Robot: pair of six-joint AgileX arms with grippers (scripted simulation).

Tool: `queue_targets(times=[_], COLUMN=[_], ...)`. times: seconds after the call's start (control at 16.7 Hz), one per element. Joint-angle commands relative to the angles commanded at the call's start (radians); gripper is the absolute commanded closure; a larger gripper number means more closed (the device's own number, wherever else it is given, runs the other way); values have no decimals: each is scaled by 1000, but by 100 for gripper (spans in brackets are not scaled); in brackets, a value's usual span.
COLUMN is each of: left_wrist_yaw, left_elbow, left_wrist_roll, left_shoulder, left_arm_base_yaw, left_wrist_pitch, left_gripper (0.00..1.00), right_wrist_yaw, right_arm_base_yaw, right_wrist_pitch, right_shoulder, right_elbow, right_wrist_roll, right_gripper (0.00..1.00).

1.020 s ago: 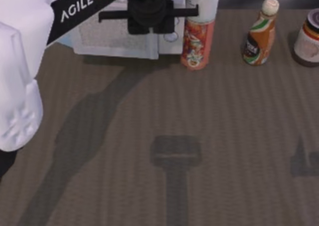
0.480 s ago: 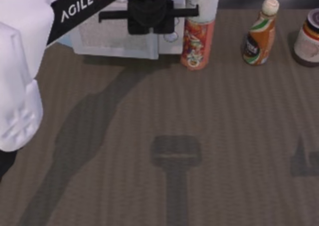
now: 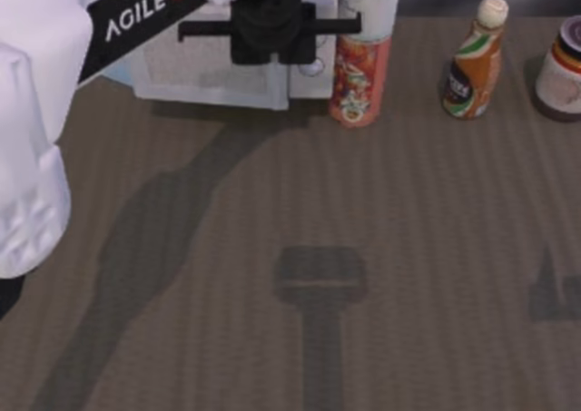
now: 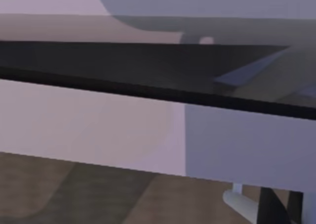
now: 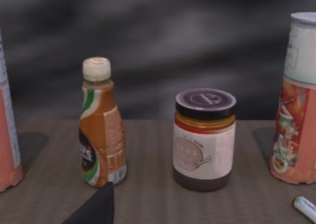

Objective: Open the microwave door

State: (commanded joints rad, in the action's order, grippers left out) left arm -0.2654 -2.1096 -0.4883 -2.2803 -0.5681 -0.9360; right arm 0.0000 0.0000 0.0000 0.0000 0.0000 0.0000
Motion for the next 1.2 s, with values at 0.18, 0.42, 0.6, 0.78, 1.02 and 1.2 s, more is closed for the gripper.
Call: queue_targets(times=[0.18,0.42,0.6,0.78,1.02,1.2], left_wrist_yaw=[20,34,34,34,34,34], left_elbow=[90,141,141,141,141,141], left_wrist_roll=[46,73,73,73,73,73], left_shoulder=[54,85,85,85,85,85], left_arm_base_yaw=[7,10,10,10,10,10], left_wrist_pitch=[46,73,73,73,73,73], left_gripper=[100,100,100,100,100,100], right_wrist_yaw=[0,0,0,0,0,0], right_arm_base_yaw=[0,0,0,0,0,0], right_wrist_pitch=[0,0,0,0,0,0], right_shoulder=[0,0,0,0,0,0], right_elbow=[0,0,0,0,0,0], right_wrist_roll=[0,0,0,0,0,0], right_gripper=[0,0,0,0,0,0])
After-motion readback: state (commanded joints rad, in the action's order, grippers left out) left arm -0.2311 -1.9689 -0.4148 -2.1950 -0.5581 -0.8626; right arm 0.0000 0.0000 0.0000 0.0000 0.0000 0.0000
